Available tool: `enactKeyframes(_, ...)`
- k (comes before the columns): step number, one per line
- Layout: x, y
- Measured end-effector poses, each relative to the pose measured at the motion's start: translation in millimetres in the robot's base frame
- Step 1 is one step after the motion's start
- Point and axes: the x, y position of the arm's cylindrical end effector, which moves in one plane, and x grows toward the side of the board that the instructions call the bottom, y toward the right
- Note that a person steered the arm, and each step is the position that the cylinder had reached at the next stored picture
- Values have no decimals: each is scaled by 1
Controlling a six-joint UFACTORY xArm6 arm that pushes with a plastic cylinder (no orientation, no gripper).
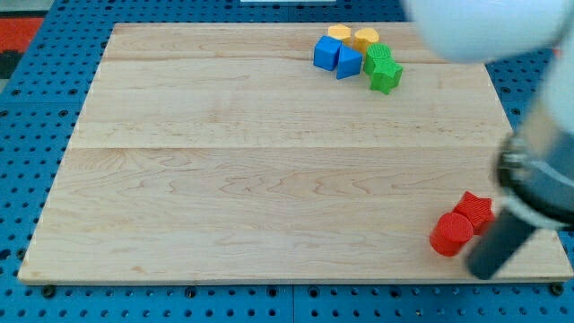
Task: Separate the blue cube from the group of blocks
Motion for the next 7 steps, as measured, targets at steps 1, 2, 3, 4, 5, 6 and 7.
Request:
enactKeyframes(1, -28, 39)
enactKeyframes(2, -75, 37)
enactKeyframes(3, -133, 34)
enactKeyframes(4, -218, 26)
enactKeyframes(5, -265, 26)
enactKeyframes(6, -292, 24)
enactKeyframes(7, -294, 11)
